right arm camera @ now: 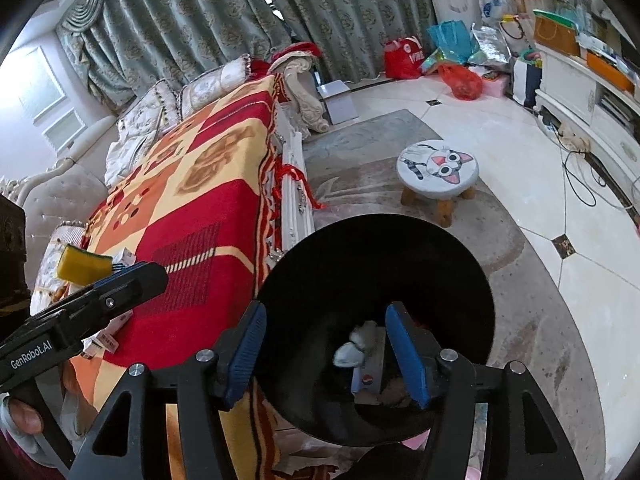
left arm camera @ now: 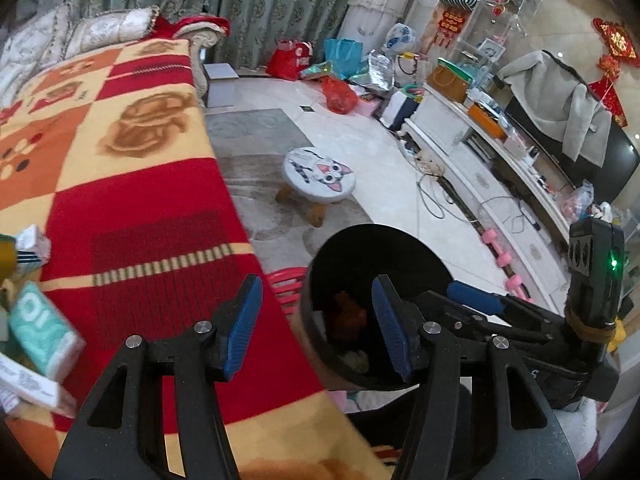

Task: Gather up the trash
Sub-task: 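Move both grippers back over the remaining trash on the blanket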

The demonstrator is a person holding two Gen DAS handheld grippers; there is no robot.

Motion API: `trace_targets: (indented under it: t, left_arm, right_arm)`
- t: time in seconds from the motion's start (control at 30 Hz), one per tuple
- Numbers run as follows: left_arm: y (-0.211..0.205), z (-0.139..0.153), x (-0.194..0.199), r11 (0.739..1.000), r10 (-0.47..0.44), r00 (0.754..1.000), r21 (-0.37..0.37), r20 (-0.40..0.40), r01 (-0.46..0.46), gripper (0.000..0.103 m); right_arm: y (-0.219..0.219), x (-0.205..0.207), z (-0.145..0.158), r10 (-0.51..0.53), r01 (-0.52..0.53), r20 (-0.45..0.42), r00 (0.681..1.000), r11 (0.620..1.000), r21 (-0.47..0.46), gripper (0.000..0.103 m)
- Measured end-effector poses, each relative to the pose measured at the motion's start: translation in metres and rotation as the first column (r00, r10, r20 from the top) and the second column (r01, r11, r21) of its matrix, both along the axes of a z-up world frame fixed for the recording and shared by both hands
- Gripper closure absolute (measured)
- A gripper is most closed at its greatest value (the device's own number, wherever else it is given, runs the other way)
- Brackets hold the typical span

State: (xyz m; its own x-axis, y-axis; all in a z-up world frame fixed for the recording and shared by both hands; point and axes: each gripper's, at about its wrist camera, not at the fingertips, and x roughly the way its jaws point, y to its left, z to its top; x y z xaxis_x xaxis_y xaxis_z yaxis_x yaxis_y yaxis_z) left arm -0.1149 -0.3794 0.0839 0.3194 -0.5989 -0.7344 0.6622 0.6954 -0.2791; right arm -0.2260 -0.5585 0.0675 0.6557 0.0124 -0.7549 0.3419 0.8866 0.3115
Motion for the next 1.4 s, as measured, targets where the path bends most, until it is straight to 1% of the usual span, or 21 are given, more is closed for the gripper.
trace_targets:
  t: [0.33,0.5,0.83,1.0,1.13,1.3,1.4]
  left_arm:
    - [0.042,0.004,0.005,0.995,0.092,0.994,0.044,0.058,-0.095,0.047]
    - [0.069,0.007,0.005,0.988,0.135,0.987,0.059,0.082,-0.14,0.047]
    - [0.132,0.009,0.011,0.968,0.238,0.968,0.067,0.081,-0.244,0.047]
    - [0.17,0.011,0.012,0.951,0.295,0.952,0.068,0.087,-0.301,0.047]
    - [0.203,0.011,0.015,0.933,0.348,0.933,0.068,0.091,-0.355,0.047]
    - [0.247,0.01,0.02,0.901,0.42,0.903,0.075,0.095,-0.427,0.047]
    - [0.271,0.005,0.026,0.879,0.463,0.882,0.084,0.093,-0.47,0.047]
  right_arm:
    - [0.032,0.012,0.008,0.072,-0.072,0.009,0.997,0.997,-0.02,0.043]
    - [0.059,0.025,0.011,0.128,-0.128,0.008,0.992,0.992,-0.024,0.043]
    - [0.117,0.052,0.014,0.261,-0.26,0.003,0.965,0.965,-0.033,0.043]
    - [0.143,0.063,0.016,0.317,-0.317,0.001,0.948,0.948,-0.032,0.041]
    - [0.162,0.072,0.018,0.355,-0.355,0.004,0.935,0.934,-0.026,0.04]
    - [0.187,0.084,0.02,0.406,-0.406,0.007,0.914,0.914,-0.028,0.04]
    - [0.205,0.094,0.023,0.444,-0.444,0.01,0.896,0.896,-0.032,0.04]
